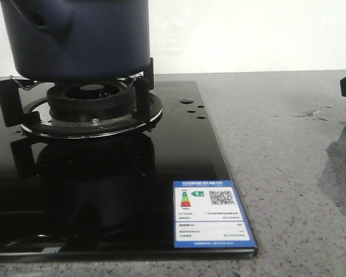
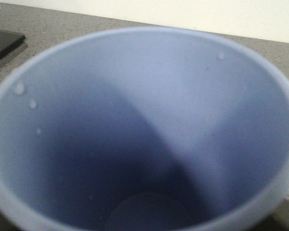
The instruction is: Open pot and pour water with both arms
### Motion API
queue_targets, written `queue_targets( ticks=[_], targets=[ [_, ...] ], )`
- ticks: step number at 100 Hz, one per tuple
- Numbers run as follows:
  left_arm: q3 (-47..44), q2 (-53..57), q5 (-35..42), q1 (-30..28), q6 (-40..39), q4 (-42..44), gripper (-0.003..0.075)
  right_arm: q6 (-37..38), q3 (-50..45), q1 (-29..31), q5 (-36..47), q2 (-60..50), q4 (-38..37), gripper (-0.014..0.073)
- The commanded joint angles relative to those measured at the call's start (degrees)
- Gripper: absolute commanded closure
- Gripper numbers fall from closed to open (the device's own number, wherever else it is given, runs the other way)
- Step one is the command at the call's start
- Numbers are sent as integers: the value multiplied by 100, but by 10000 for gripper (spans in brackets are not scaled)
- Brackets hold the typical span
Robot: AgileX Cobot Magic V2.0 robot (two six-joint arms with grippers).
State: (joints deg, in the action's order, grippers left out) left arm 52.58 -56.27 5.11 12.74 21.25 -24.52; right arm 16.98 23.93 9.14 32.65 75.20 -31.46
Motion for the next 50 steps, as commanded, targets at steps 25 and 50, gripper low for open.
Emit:
queue_targets(
  ticks=[25,50],
  targets=[
    [228,127,608,-22,3,26,362,-39,13,36,73,-468,92,-28],
    [228,127,608,-22,3,3,362,431,-247,36,-981,-1455,92,-28]
  ],
)
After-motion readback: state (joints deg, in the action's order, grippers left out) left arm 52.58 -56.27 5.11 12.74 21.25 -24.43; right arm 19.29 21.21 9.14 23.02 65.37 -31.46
